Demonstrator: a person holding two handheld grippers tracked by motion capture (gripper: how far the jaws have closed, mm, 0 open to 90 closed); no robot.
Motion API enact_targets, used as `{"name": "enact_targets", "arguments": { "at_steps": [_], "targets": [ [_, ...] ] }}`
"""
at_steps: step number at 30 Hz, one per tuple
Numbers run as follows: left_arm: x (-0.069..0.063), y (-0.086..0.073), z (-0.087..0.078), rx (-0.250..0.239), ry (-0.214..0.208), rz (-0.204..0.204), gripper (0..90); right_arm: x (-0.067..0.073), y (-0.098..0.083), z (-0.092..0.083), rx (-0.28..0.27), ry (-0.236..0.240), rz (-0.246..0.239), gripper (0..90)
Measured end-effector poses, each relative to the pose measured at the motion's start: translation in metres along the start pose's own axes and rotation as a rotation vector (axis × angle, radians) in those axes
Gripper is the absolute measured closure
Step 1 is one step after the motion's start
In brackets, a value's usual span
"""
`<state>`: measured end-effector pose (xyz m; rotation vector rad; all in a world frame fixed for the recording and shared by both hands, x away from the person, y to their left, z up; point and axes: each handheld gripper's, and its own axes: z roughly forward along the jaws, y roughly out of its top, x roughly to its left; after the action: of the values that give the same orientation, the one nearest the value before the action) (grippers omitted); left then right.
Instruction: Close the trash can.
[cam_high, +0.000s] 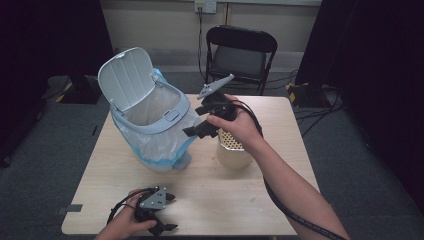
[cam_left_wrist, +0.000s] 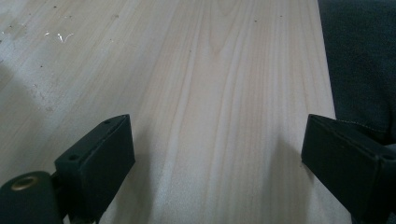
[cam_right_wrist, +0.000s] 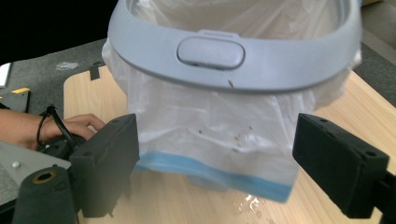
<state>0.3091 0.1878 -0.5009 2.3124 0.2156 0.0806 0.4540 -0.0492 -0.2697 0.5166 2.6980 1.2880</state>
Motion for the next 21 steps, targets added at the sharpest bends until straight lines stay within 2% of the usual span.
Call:
{"name": "enact_targets", "arguments": {
  "at_steps": [11, 21],
  "targets": [
    [0.0, 0.0, 0.001, -0.002, -0.002, -0.002, 8.2, 0.001, -0.021, -0.019, -0.01, -0.007, 0.009, 14.5],
    [0.0, 0.0, 0.001, -0.005, 0.001, -0.001, 8.2, 0.003, -0.042, -0.025, -0.007, -0.009, 0.017, 14.5]
  ]
}}
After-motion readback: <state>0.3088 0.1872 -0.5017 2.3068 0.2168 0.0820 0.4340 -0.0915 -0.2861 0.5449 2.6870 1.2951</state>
